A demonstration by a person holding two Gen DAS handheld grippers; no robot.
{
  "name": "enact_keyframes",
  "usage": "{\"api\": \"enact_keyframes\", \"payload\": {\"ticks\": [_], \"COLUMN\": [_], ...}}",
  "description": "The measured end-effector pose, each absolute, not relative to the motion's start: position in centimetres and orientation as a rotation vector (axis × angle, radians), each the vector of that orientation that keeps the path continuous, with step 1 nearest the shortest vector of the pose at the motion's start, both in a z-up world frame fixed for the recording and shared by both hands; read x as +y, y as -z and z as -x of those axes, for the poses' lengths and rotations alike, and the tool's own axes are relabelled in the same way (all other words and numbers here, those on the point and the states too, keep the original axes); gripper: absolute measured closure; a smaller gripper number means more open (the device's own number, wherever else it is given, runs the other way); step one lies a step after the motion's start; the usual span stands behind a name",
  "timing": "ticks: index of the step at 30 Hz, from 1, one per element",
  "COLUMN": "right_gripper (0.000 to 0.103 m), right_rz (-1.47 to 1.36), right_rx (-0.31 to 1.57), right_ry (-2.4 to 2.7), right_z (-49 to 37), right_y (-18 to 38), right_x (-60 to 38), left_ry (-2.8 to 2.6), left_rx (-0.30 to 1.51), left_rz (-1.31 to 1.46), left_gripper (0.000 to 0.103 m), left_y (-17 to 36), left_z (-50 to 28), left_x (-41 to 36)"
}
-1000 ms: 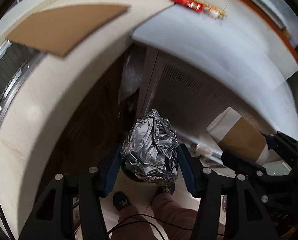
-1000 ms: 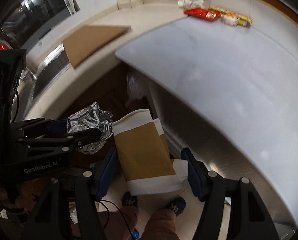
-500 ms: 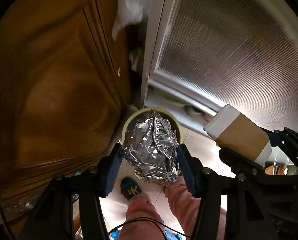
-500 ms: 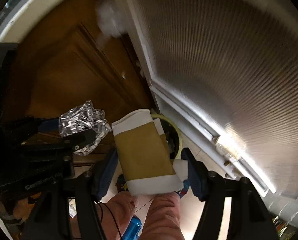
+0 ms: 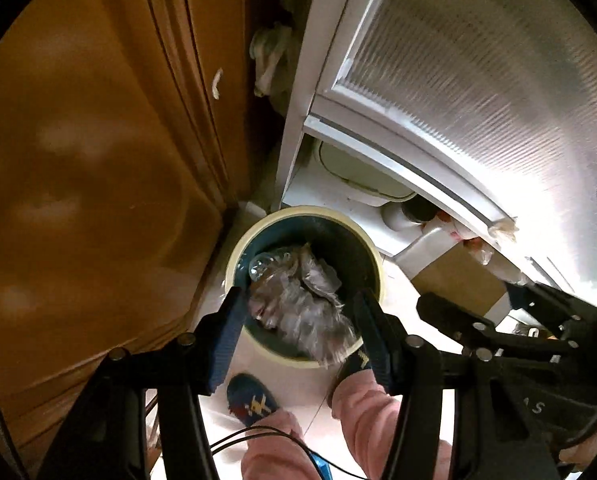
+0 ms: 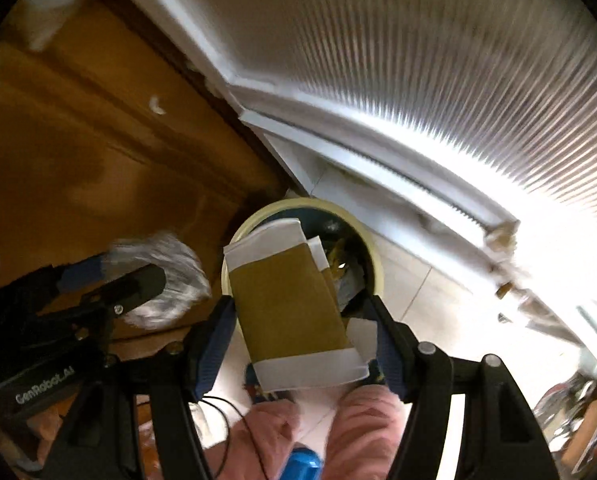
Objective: Collect trash
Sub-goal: 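Lower the foil ball and paper cup over the bin and open both tools, then raise both tools back toward the remaining trash on the countertop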
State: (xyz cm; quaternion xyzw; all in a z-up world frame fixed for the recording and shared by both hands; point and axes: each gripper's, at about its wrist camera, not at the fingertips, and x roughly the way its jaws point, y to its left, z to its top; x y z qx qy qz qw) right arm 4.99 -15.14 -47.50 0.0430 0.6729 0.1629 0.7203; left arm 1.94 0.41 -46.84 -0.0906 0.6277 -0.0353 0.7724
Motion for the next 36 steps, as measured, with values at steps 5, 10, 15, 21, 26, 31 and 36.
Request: {"api": "enact_keyframes", "payload": {"ticks": [5, 10, 15, 21, 26, 31, 36], "right_gripper": [0.036, 0.029, 0.025, 0.025, 0.024, 0.024, 0.025], "right_rz": [-0.174, -0.206, -0.274, -0.302, -0.321, -0.341, -0.342], "right_rx": [1.505, 1.506, 1.498, 1.482, 1.475, 1.45, 1.406], "right_ry": [-0.335, -0.332, -0.325, -0.276, -0.261, -0.251, -0.255], "right_z": [-4.7, -4.3, -3.8, -3.1, -2.6, -1.8, -1.2], "right_y": [51.0, 52.5, 53.2, 52.8, 51.7, 48.7, 43.6], "right_x": [-15.8, -16.2, -16.4, -17.0, -17.7, -18.3, -18.9], "left_ry": [0.096, 0.09, 0.096, 0.122, 0.145, 0.153, 0.17], "left_rx": [1.379, 1.374, 1.363, 1.348, 1.344, 1.339, 1.313], "left_rz": [0.211, 0.207, 0.209, 0.198, 0.209, 0.231, 0.258], "left_gripper": [0.028, 0.014, 0.009, 0.007, 0.005, 0.005, 0.001], "left_y": [49.5, 51.2, 51.2, 50.8, 48.9, 45.5, 40.0], "left_z": [-2.9, -3.1, -2.7, -2.5, -2.1, -1.4, -0.5], "left_x": [1.2, 1.7, 1.8, 1.5, 1.4, 1.2, 0.7]}}
